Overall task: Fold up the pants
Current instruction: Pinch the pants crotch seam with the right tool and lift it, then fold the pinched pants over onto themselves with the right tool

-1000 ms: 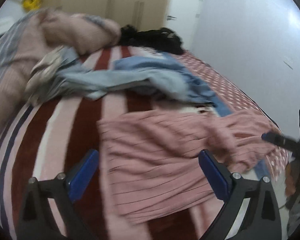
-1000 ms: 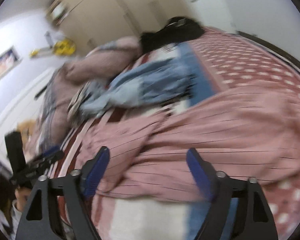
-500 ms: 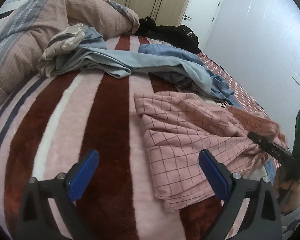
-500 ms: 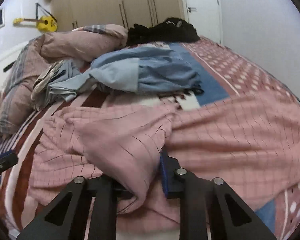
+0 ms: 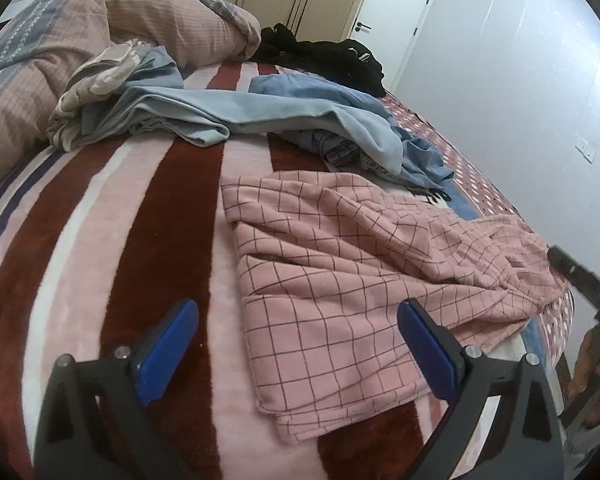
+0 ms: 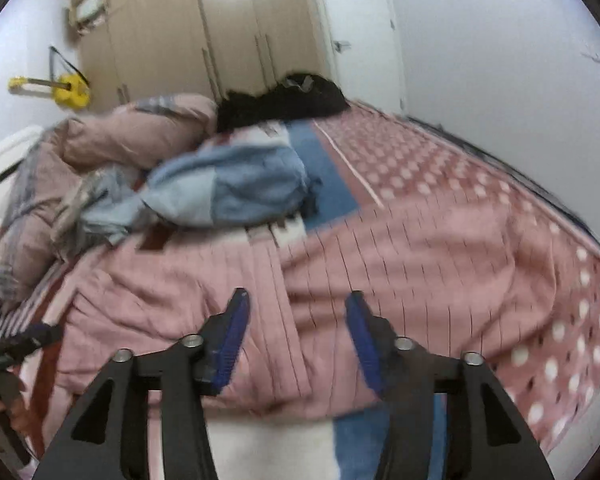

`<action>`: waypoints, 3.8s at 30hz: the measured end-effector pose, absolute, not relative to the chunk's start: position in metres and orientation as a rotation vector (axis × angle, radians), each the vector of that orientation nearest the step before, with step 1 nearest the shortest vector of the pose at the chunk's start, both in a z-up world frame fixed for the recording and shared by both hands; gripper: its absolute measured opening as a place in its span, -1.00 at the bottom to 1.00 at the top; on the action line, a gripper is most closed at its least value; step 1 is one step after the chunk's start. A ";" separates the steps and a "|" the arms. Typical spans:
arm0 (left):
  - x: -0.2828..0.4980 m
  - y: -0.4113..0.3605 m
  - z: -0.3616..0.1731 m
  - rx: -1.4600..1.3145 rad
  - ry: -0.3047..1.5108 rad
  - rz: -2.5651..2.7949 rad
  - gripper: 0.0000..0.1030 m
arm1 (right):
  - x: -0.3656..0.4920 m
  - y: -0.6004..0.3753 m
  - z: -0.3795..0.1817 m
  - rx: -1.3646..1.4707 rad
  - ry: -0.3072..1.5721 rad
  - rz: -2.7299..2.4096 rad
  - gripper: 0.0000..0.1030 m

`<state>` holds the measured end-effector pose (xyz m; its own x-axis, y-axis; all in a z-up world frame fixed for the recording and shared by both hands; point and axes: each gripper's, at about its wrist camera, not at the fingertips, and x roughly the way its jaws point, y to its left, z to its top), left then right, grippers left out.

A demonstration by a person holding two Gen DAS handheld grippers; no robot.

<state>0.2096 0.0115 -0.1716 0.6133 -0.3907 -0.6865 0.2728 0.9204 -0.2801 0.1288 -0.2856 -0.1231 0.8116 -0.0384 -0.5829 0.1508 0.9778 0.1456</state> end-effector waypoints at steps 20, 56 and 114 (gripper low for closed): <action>0.213 0.015 -0.166 -0.148 0.820 -0.376 0.91 | 0.217 -0.229 -0.172 0.018 0.943 0.421 -0.91; 0.219 -0.008 -0.169 -0.088 0.856 -0.388 0.91 | 0.196 -0.300 -0.162 0.230 1.002 0.287 -0.90; 0.193 0.100 -0.133 -0.194 0.746 -0.190 0.91 | 0.206 -0.099 -0.180 -0.135 0.880 0.472 -0.64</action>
